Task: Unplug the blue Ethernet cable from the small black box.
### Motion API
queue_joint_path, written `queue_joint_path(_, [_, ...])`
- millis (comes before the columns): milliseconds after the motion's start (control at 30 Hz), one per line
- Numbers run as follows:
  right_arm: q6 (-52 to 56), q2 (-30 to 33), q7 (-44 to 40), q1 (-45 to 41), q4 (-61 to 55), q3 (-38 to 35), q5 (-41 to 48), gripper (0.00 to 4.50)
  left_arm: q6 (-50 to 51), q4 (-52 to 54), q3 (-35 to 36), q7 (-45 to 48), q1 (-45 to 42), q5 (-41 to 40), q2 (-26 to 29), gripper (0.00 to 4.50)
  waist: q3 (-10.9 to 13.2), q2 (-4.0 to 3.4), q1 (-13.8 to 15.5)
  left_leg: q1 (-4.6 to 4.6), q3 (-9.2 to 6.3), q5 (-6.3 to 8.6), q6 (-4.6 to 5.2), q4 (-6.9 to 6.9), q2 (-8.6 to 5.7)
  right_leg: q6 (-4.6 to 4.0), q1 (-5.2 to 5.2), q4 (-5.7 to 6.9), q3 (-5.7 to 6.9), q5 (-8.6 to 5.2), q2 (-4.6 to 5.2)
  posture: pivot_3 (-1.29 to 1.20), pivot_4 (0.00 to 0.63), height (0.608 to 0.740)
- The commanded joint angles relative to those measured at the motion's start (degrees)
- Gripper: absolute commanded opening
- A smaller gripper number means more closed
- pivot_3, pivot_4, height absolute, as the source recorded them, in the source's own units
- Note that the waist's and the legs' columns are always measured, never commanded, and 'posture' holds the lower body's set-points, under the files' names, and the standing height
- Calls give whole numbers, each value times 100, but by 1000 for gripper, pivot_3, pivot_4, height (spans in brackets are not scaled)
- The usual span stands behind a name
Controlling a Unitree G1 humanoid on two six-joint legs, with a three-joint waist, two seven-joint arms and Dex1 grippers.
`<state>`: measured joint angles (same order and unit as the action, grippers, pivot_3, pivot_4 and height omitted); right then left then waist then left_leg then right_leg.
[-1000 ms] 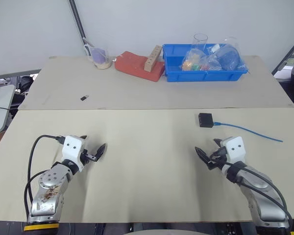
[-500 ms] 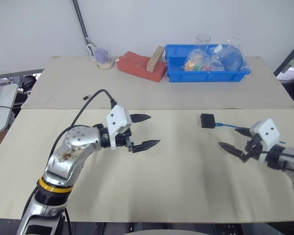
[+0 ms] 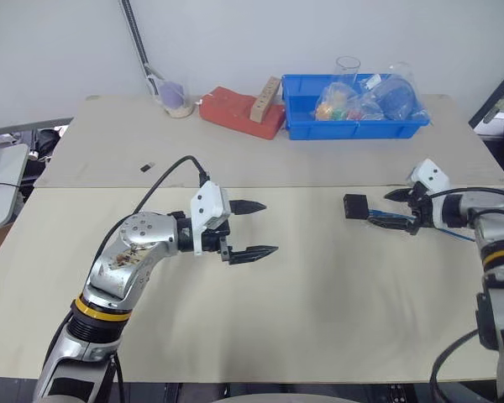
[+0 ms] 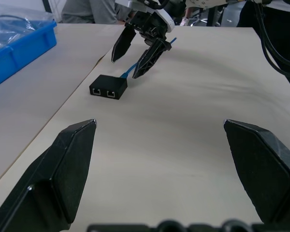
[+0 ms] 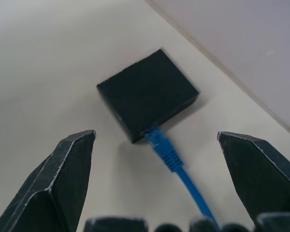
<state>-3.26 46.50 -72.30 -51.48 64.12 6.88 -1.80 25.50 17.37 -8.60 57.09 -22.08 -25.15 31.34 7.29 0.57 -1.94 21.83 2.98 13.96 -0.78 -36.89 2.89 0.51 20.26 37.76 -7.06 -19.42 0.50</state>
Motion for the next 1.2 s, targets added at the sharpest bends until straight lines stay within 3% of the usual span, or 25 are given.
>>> queue_joint_path(33, [-259, 72, -237, -265, 412, 136, -304, 4500, -5, 351, 209, -20, 77, -167, 84, 4481, 0, -1, 5, 0, 0, 0, 0, 0, 0, 0, 0, 0, 0, 0, 1, 0, 150, 740])
queue_joint_path(167, [-401, 11, -271, -439, 705, 250, -564, 4500, 67, 460, 246, -63, 155, -228, 130, 4481, 1, -3, -16, -6, -2, 0, 0, -3, 1, 1, -1, 11, -3, 0, 4, 0, 150, 740])
queue_joint_path(200, [-414, -29, -235, -483, 761, 233, -589, 4243, 70, 468, 244, -72, 158, -230, 135, 4496, 1, -2, -20, -10, -2, 0, 0, -3, 0, 0, -5, 11, -2, 0, 1, 0, 150, 740])
queue_joint_path(533, [-367, -209, 104, -715, 1005, 73, -692, 892, 87, 528, 257, -150, 195, -260, 222, 4500, 1, -3, -52, -11, -4, -2, -3, -1, 1, 0, -5, 15, -2, 0, -2, 0, 150, 740])
queue_joint_path(600, [-415, -217, 136, -666, 998, 53, -709, 58, 67, 526, 241, -176, 208, -252, 232, 4500, 1, -3, -51, -11, -5, -1, -3, -1, 1, 0, -5, 15, -2, 0, -2, 0, 150, 740])
queue_joint_path(833, [-982, -112, -214, -486, 463, -159, -411, 58, 171, 536, 375, -314, 309, -407, 200, 4500, 2, -5, -51, -11, -6, -1, -3, -1, 1, 0, -4, 14, -2, 0, -2, 0, 150, 740])
queue_joint_path(1000, [-1864, 13, -295, 408, -2116, -198, -150, 58, 1038, 209, 1068, -632, 124, -1267, 141, 4500, 12, -18, -58, -9, -38, 1, 0, -1, 4, 1, -2, 22, -2, 0, -5, 0, 150, 740])
queue_joint_path(1100, [-2198, -83, 569, 1078, -3993, -235, -473, 58, 1668, -86, 1347, -619, -174, -1780, 222, 4500, 12, -18, -34, -4, -60, 1, 0, 0, 4, 2, -2, 24, 9, 0, -3, 0, 150, 740])
queue_joint_path(1200, [-2477, -196, 1358, 1451, -5104, -203, -935, 58, 2106, -349, 1433, -589, -527, -2104, 272, 4500, 12, -17, -13, 17, -86, 0, -2, -2, 4, 2, 9, 30, 21, 0, -1, 0, 150, 740])
